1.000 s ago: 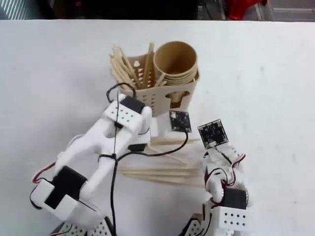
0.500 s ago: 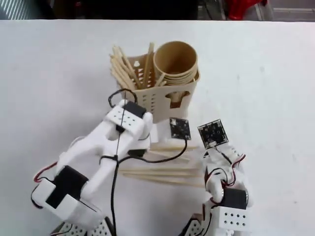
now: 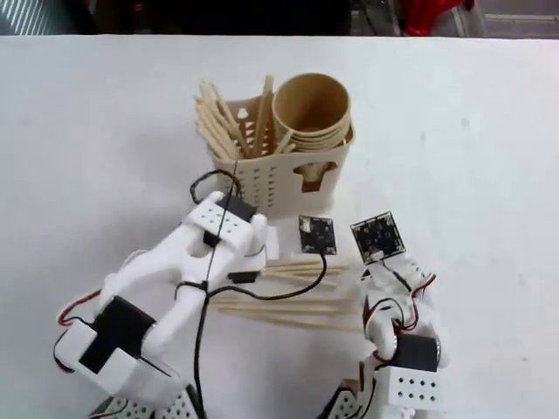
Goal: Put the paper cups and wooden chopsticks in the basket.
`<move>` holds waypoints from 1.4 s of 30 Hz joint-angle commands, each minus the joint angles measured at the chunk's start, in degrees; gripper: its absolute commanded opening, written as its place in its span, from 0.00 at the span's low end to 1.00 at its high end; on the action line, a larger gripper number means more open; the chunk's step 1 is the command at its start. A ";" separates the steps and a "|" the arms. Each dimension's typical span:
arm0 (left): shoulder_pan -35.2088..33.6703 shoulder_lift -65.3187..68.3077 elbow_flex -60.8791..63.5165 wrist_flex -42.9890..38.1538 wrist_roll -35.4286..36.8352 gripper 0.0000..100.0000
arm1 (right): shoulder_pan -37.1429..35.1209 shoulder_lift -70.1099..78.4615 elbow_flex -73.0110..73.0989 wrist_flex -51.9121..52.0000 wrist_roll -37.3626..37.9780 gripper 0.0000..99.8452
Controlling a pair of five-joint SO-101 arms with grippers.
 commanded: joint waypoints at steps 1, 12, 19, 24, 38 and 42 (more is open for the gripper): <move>0.66 0.04 0.09 -1.23 -0.35 0.09 | -0.48 -0.57 -0.35 -1.27 0.62 0.02; 0.13 -0.57 0.79 -0.79 -0.35 0.02 | -0.48 -0.57 -0.35 -1.27 0.62 0.02; 0.04 -8.84 -3.34 5.71 3.87 0.02 | -0.48 -0.57 -0.35 -1.27 0.62 0.02; 0.04 -19.65 -10.20 15.82 5.54 0.02 | -0.48 -0.57 -0.35 -1.27 0.62 0.02; 0.13 -41.36 -33.14 26.99 21.63 0.02 | -0.48 -0.57 -0.35 -1.27 0.62 0.02; 0.04 -42.77 -36.31 15.91 31.82 0.02 | -0.48 -0.57 -0.35 -1.27 0.62 0.02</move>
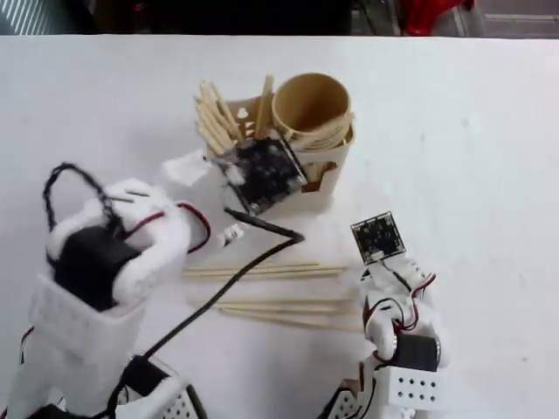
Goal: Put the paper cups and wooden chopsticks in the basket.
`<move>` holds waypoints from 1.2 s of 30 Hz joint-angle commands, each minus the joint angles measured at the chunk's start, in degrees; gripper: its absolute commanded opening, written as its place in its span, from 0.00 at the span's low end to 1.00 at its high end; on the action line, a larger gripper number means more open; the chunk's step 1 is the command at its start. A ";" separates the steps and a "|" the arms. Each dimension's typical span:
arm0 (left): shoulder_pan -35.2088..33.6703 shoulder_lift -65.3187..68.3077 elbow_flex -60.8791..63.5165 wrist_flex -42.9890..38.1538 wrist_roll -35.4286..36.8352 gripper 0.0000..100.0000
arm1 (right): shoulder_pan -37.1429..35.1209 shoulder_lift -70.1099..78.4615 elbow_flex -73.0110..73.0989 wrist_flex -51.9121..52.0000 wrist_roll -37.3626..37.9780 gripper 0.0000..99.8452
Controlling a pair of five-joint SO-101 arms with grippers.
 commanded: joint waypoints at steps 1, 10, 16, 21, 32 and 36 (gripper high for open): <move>-0.22 -1.63 -3.96 -11.16 8.44 0.02 | -0.48 -0.57 -0.35 -1.27 0.62 0.02; -4.00 2.86 9.49 -49.58 23.12 0.02 | -0.48 -0.57 -0.35 -1.19 0.62 0.02; -11.03 8.13 19.43 -61.98 32.00 0.02 | -0.48 -0.57 -0.35 -1.19 0.62 0.02; -13.85 9.19 22.59 -62.07 34.20 0.03 | -0.57 -0.66 -0.35 -1.27 0.62 0.02; -16.48 8.92 19.08 -50.46 34.29 0.13 | -0.57 -0.66 -0.35 -1.27 0.62 0.02; -22.90 6.90 15.65 -43.08 35.16 0.10 | -0.57 -0.66 -0.35 -1.27 0.62 0.02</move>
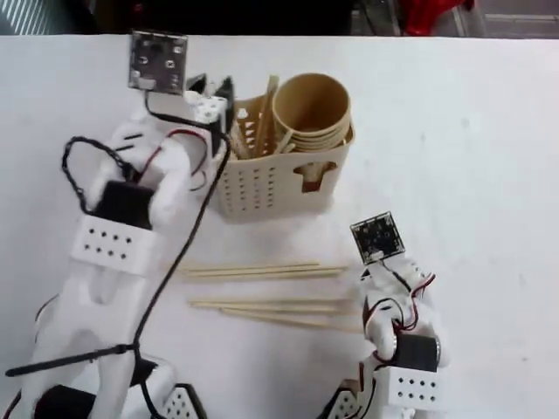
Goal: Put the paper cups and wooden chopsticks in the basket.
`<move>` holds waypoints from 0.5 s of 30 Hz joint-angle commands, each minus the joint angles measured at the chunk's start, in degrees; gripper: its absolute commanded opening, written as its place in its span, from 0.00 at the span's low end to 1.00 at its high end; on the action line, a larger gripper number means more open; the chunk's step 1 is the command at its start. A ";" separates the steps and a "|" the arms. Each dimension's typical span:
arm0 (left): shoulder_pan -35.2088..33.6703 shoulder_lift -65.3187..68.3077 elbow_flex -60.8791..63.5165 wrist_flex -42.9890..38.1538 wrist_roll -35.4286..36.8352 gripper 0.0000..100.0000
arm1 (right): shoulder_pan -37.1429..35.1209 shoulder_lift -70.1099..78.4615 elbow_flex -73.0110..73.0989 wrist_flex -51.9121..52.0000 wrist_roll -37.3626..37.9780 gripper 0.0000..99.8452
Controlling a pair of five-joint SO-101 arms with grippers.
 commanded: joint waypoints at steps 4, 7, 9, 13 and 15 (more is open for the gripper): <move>-12.70 -6.11 -4.75 11.69 11.34 0.11 | -0.40 -0.31 -0.53 -1.19 0.62 0.02; -19.47 -6.37 -3.43 14.42 12.57 0.11 | -0.40 -0.13 -0.88 -0.57 1.76 0.02; -22.37 -4.44 -0.35 14.24 12.48 0.11 | -1.10 -0.13 -2.73 2.51 4.75 0.02; -24.22 4.44 8.79 9.67 11.52 0.11 | -7.78 -0.04 -9.05 11.65 7.12 0.02; -24.22 9.98 11.52 6.24 9.85 0.11 | -8.75 0.84 -13.80 14.99 7.65 0.02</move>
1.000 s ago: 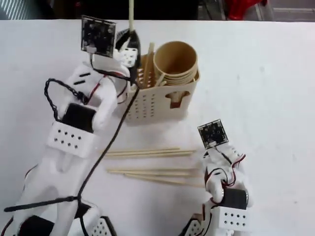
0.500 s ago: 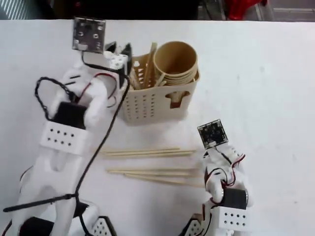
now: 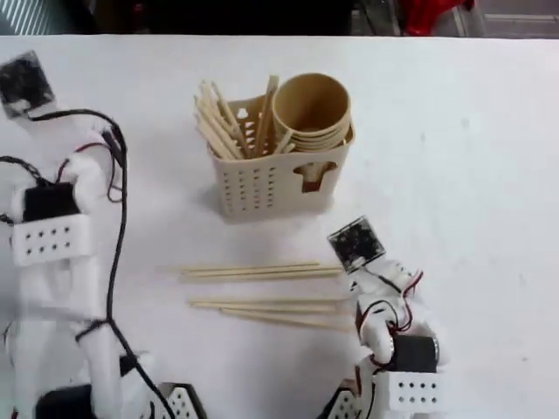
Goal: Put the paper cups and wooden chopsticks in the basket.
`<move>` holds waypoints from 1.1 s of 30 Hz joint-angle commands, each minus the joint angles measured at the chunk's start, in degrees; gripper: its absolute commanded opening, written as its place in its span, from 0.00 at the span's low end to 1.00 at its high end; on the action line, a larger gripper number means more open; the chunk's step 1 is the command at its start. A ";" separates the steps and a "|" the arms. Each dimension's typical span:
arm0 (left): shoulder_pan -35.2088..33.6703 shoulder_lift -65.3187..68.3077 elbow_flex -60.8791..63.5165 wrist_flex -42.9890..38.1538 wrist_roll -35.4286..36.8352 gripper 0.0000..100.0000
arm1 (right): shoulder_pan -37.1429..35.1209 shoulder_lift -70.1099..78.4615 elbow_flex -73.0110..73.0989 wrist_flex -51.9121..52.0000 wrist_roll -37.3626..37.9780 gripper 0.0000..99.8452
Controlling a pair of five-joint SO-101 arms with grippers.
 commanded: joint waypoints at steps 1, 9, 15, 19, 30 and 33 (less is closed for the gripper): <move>-0.75 8.04 2.90 -5.36 -2.46 0.11 | -1.89 2.24 -10.11 4.88 2.11 0.02; -1.45 16.40 2.90 -9.85 -1.23 0.11 | -9.63 35.56 -33.67 4.79 7.65 0.02; -1.71 16.22 7.65 -17.67 -1.49 0.11 | -23.52 60.70 -47.74 0.31 7.56 0.02; -1.54 16.31 7.74 -18.29 -1.49 0.11 | -30.20 72.31 -51.16 0.13 9.32 0.02; -1.45 16.13 7.47 -18.37 -1.49 0.11 | -33.01 90.95 -48.00 -14.55 12.75 0.02; -1.45 16.13 7.47 -18.37 -1.49 0.11 | -33.01 91.30 -47.82 -14.46 13.89 0.08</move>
